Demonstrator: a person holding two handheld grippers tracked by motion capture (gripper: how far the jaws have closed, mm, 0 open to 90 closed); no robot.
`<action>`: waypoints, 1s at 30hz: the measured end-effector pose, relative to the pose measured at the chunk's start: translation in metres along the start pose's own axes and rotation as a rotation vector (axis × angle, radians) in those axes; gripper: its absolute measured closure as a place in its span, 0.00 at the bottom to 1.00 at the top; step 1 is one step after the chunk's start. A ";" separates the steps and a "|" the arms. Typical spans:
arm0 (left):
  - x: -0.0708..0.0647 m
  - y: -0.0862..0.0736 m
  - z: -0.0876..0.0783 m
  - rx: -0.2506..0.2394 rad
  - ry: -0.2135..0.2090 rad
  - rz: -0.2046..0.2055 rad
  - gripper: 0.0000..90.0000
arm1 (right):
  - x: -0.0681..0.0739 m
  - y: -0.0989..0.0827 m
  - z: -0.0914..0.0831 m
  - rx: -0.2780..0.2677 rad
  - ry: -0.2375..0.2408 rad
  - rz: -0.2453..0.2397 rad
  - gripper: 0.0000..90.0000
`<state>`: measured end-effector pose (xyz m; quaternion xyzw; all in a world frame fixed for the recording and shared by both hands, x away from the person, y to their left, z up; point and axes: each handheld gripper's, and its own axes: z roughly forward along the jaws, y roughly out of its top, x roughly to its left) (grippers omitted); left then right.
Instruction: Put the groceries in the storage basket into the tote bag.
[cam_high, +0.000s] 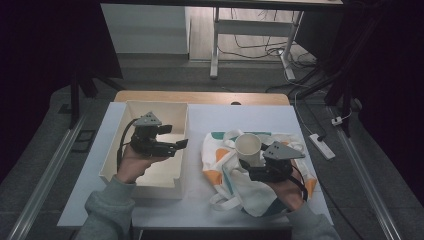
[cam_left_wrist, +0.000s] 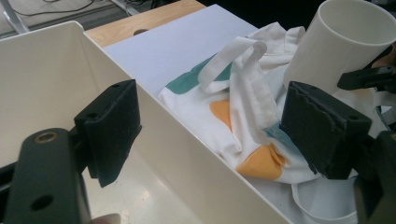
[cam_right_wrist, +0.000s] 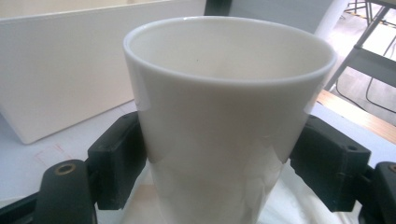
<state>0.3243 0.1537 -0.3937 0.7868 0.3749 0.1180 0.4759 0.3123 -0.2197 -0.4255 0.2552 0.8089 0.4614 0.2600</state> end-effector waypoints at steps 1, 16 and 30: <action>0.000 0.000 0.000 0.002 0.000 -0.001 0.22 | -0.001 -0.001 -0.001 0.001 -0.001 0.002 0.24; 0.003 -0.003 0.003 0.021 0.000 -0.002 0.22 | -0.022 -0.026 -0.013 0.052 -0.063 0.055 0.24; 0.006 -0.005 0.004 0.032 -0.001 -0.008 0.23 | -0.031 -0.047 -0.009 0.115 -0.083 0.089 0.24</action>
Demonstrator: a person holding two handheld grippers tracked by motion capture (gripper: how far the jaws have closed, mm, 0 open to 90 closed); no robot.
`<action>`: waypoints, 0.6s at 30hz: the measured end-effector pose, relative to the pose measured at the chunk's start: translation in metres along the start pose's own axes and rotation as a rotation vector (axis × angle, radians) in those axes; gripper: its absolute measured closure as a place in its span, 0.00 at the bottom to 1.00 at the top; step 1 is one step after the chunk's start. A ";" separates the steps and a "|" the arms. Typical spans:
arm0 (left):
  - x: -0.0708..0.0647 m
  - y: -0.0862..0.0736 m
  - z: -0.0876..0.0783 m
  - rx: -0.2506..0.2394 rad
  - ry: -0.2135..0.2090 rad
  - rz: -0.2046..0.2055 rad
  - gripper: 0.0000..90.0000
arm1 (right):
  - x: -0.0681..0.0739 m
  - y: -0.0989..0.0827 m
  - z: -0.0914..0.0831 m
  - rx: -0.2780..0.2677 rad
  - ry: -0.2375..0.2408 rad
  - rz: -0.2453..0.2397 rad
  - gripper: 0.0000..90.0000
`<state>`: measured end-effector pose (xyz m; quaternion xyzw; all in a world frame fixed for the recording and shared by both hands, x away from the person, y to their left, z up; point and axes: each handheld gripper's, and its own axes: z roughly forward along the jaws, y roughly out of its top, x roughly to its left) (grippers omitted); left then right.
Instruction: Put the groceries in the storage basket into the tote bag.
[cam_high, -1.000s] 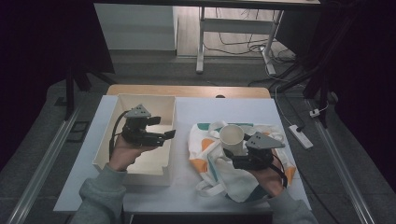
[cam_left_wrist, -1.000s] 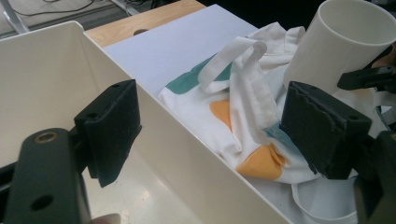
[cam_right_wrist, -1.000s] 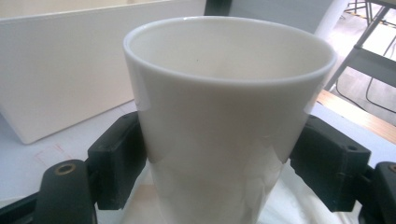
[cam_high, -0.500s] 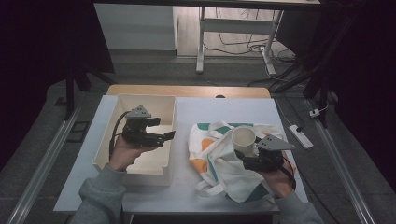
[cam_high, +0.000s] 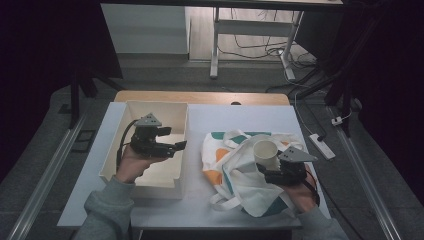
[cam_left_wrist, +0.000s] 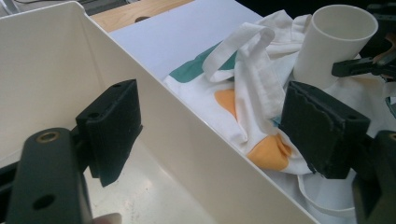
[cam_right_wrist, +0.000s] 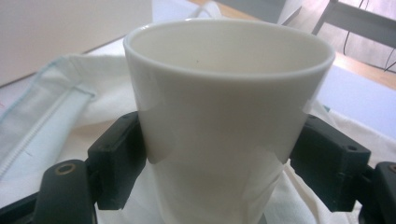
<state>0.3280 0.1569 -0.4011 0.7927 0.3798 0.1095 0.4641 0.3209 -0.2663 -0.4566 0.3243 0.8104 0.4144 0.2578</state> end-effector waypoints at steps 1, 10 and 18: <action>0.000 0.000 0.000 0.001 0.000 -0.001 0.23 | 0.000 -0.001 0.001 0.004 0.000 0.000 0.24; 0.001 -0.001 0.000 0.003 0.003 -0.005 0.23 | 0.000 -0.009 0.010 0.035 0.025 0.016 0.24; 0.002 -0.001 0.000 0.007 0.006 -0.003 0.23 | 0.004 -0.016 0.021 0.055 0.042 -0.004 0.24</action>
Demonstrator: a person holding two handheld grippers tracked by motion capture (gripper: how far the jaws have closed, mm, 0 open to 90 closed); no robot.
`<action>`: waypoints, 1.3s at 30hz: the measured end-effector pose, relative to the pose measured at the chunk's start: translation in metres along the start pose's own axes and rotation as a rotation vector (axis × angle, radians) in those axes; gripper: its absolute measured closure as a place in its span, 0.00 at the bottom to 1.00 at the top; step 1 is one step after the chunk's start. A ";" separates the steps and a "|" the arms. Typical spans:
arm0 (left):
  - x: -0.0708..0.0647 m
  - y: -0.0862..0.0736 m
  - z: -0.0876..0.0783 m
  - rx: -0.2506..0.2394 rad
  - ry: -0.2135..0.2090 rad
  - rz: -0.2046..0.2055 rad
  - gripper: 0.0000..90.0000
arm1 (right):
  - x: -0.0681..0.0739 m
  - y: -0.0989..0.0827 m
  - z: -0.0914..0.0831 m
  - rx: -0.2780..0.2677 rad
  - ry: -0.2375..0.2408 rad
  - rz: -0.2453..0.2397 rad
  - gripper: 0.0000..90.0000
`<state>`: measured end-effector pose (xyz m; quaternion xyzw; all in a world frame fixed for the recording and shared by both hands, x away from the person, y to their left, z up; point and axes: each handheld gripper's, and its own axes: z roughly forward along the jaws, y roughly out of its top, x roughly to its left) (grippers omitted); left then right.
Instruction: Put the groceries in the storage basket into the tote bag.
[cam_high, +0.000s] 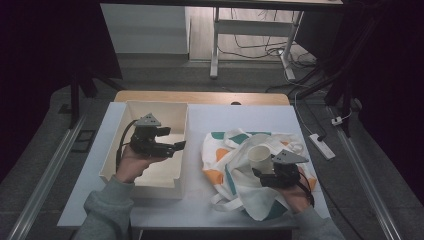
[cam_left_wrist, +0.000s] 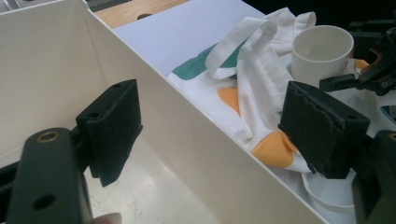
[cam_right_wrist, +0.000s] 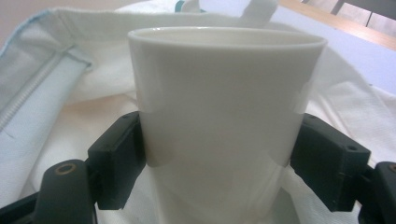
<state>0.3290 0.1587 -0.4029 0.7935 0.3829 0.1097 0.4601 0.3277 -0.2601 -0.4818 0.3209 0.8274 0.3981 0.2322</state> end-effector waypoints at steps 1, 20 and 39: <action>0.000 0.000 0.000 0.000 0.000 0.000 0.23 | 0.000 0.000 0.001 -0.003 -0.002 -0.002 0.24; 0.001 -0.001 0.000 0.001 0.004 -0.001 0.23 | -0.015 -0.013 -0.006 0.060 0.030 0.062 0.25; -0.001 -0.001 0.000 0.002 0.007 0.003 0.23 | -0.015 -0.020 -0.008 0.113 0.011 0.069 0.26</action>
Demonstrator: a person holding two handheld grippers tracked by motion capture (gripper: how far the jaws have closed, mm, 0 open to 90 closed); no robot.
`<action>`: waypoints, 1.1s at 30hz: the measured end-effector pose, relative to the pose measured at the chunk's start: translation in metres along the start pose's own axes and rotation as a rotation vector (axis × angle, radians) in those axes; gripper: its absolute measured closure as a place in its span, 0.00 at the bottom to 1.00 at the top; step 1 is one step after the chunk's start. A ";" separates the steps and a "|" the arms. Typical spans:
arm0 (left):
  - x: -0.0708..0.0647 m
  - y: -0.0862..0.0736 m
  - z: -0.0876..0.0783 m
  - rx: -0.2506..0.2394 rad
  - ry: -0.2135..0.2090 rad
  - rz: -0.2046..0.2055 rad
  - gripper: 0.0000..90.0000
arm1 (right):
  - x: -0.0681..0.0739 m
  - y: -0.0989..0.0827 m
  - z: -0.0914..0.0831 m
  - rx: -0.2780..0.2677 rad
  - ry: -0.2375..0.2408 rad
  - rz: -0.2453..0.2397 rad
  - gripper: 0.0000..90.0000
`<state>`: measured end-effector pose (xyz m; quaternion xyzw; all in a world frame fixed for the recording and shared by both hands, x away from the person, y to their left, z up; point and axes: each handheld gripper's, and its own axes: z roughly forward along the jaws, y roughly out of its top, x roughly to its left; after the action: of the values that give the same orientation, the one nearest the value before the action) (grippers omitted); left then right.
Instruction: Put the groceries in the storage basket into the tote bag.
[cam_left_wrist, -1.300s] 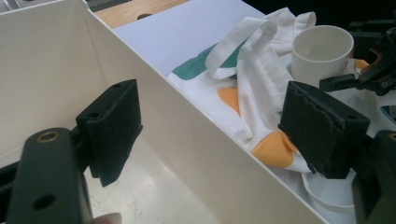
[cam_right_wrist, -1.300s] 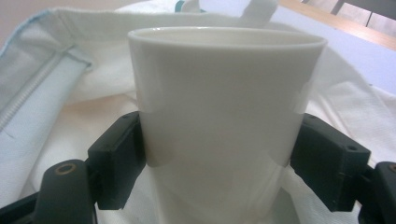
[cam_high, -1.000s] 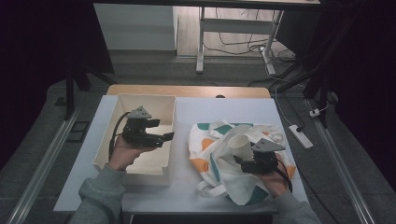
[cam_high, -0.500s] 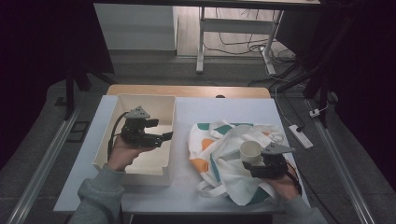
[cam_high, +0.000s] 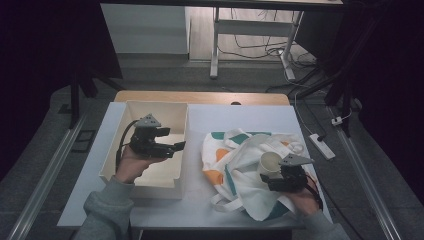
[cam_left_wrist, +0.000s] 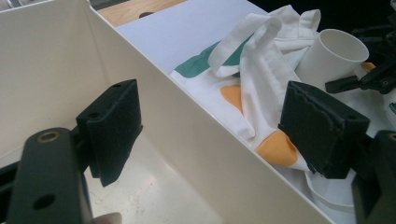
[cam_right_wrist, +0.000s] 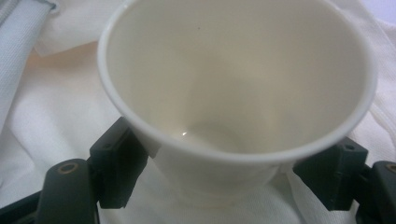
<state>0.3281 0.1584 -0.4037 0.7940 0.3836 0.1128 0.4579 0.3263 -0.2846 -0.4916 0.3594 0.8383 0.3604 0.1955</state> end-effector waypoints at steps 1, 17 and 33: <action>0.000 0.000 0.000 -0.002 0.000 -0.003 0.23 | 0.000 0.001 0.001 0.001 0.001 0.001 0.26; 0.000 0.000 0.000 -0.002 -0.002 -0.002 0.23 | 0.005 0.013 0.014 0.006 0.029 -0.010 0.22; -0.007 0.003 -0.004 -0.028 -0.027 0.001 0.23 | -0.001 0.018 -0.032 -0.115 0.021 0.030 0.08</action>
<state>0.3230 0.1555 -0.3975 0.7891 0.3755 0.1076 0.4741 0.3168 -0.2914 -0.4571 0.3564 0.8127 0.4144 0.2017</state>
